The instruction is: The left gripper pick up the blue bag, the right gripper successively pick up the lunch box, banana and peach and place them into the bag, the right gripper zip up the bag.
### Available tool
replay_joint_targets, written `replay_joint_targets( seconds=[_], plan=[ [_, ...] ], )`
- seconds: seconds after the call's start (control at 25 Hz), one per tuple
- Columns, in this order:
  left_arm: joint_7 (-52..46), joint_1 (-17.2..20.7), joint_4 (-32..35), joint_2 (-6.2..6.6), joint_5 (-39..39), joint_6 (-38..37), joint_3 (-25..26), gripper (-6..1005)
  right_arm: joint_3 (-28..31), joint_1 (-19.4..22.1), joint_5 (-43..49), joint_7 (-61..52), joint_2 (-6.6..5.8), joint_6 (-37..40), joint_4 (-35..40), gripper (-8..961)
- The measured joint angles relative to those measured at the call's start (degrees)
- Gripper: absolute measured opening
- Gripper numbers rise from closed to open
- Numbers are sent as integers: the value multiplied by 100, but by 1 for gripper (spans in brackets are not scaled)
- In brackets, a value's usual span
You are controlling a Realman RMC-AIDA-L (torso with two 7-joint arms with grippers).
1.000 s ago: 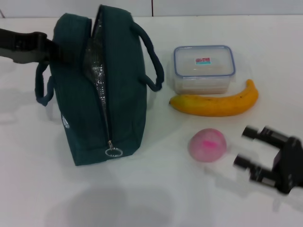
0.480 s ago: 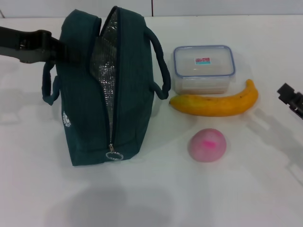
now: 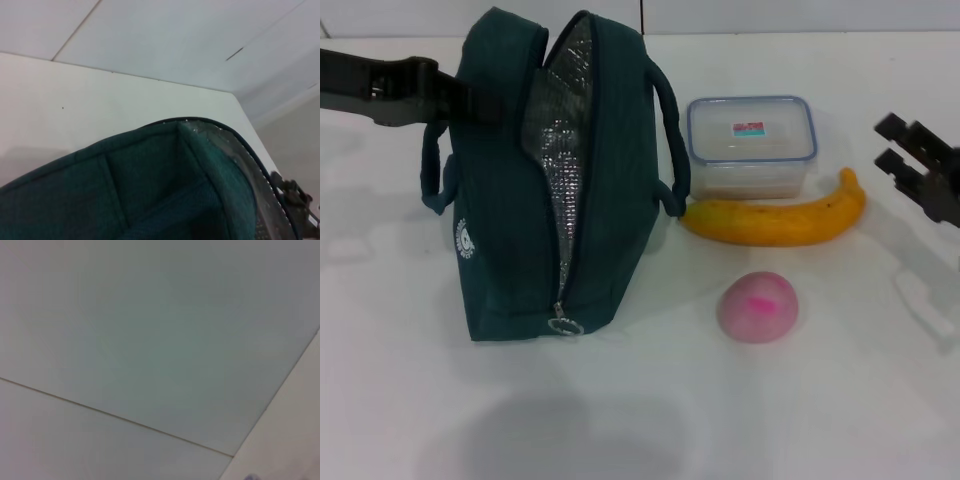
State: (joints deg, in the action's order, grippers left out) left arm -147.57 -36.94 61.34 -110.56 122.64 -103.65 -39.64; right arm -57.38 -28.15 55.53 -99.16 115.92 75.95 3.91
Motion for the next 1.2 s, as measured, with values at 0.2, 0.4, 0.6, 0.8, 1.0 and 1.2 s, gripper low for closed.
replay_joint_targets(
  seconds=[0.2, 0.4, 0.6, 0.8, 1.0, 1.2],
  plan=[
    [102, -49, 0, -1, 20, 34, -8, 41, -22, -295, 15, -17, 19, -519, 5, 710],
    [143, -153, 3, 13, 7, 43, -9, 41, -54, -394, 9, -23, 29, -933, -8, 710],
    [212, -216, 2, 18, 11, 52, -9, 41, -13, -688, 0, -26, 30, -1227, -195, 709],
    [236, -278, 0, 22, 28, 65, -9, 40, 4, -921, -7, -28, 27, -1446, -243, 709],
    [242, -295, 0, 6, 28, 73, -9, 40, 3, -1107, -10, -31, 27, -1632, -369, 710],
    [296, -322, 2, -4, 22, 74, -16, 40, -7, -1202, -3, -44, 27, -1753, -390, 710]
  ],
)
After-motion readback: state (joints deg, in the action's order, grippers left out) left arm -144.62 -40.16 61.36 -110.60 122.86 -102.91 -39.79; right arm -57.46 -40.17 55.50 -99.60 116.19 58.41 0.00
